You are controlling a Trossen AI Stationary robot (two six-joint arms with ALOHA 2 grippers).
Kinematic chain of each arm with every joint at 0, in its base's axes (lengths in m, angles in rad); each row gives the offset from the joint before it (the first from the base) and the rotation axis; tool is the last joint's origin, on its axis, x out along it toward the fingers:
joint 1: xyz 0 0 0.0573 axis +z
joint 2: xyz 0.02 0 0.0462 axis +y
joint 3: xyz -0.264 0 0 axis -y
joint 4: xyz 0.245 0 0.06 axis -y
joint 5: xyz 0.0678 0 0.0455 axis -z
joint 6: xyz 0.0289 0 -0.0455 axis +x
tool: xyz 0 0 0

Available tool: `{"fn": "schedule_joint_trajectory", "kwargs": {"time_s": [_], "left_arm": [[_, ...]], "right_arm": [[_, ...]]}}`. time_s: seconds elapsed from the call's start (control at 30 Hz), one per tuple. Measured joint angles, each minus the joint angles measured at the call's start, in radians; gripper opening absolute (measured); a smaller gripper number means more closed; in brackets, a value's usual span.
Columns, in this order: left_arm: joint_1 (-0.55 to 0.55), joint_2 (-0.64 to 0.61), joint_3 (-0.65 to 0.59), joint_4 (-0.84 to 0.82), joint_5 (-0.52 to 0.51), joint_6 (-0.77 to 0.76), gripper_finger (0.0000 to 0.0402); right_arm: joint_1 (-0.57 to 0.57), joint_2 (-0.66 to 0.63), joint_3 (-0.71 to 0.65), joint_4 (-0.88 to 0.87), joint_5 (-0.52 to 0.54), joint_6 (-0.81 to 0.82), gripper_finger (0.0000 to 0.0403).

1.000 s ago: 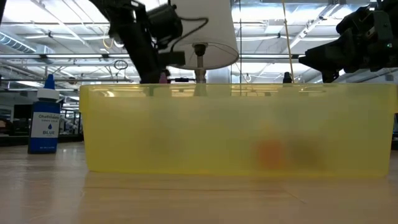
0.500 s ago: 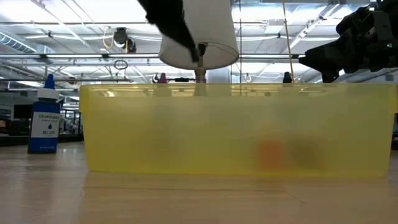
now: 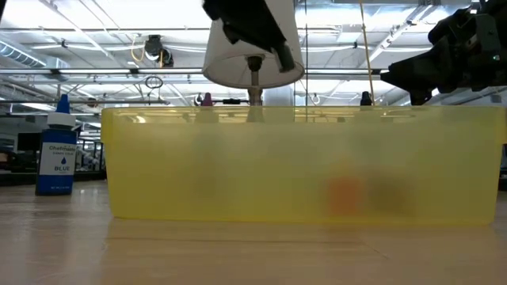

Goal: Pick & Place food coloring
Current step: Put the small blue food coloring bottle into the transparent bin

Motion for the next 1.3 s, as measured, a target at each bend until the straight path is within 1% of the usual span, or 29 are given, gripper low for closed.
{"fn": "schedule_joint_trajectory", "kwargs": {"time_s": [0.03,0.1,0.17,0.3,0.4,0.8,1.07,1.13,1.3], "left_arm": [[0.004,0.024,0.021,-0.008,0.033,0.000,0.0060],[0.008,0.062,0.057,-0.037,0.067,0.003,0.0060],[0.014,0.098,0.084,-0.057,0.079,0.005,0.0060],[0.023,0.148,0.090,-0.096,0.108,0.003,0.0060],[0.027,0.182,0.089,-0.123,0.109,-0.003,0.0060],[0.030,0.294,0.089,-0.113,0.094,-0.007,0.0060],[0.038,0.315,0.086,-0.111,0.047,-0.009,0.0060],[0.043,0.315,0.085,-0.110,0.047,-0.014,0.0070],[0.049,0.315,0.085,-0.106,0.047,-0.034,0.0122]], "right_arm": [[0.000,0.001,0.000,-0.001,0.000,0.000,0.0112],[0.000,0.002,0.000,-0.001,0.000,0.000,0.0112],[0.000,0.003,0.000,0.000,0.000,0.000,0.0112],[0.000,0.003,0.000,0.000,0.000,0.000,0.0112],[0.000,0.003,0.000,0.000,0.000,0.000,0.0112],[0.000,0.006,0.000,0.000,0.000,0.000,0.0112],[0.000,0.006,0.000,-0.002,0.000,0.000,0.0112],[0.000,0.007,0.000,-0.002,0.000,0.000,0.0112],[0.000,0.006,0.000,-0.003,0.000,0.000,0.0112]]}}
